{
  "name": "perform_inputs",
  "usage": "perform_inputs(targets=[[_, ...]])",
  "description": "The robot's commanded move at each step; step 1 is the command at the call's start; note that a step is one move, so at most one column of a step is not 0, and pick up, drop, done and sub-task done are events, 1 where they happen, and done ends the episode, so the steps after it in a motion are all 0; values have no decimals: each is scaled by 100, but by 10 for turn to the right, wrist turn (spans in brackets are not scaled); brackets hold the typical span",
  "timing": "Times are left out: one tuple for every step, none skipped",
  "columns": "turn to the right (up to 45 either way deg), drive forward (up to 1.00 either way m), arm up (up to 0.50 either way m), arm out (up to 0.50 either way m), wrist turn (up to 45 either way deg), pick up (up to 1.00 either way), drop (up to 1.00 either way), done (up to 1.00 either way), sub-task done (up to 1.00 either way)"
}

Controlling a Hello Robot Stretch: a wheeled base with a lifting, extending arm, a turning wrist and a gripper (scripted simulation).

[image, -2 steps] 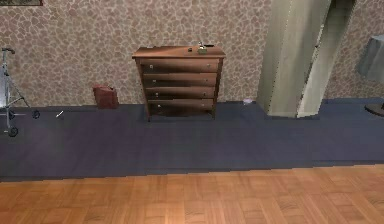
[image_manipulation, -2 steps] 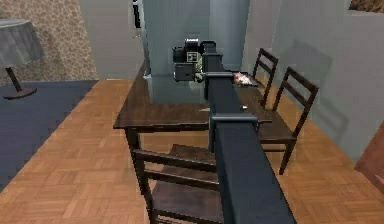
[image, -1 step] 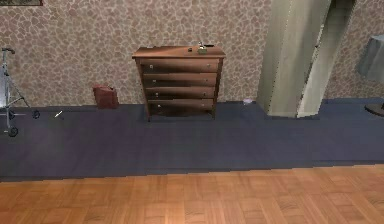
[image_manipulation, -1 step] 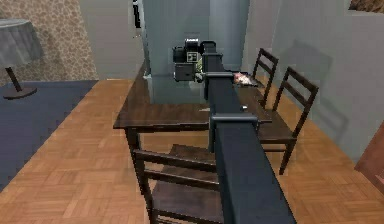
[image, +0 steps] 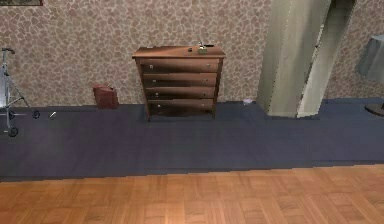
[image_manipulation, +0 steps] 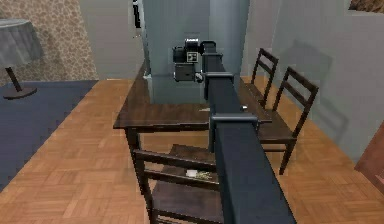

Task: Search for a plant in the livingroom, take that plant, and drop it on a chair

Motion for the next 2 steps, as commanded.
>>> perform_inputs(targets=[[0,0,0,-10,0,0,0,0,0],[0,0,0,0,0,0,0,100,0]])
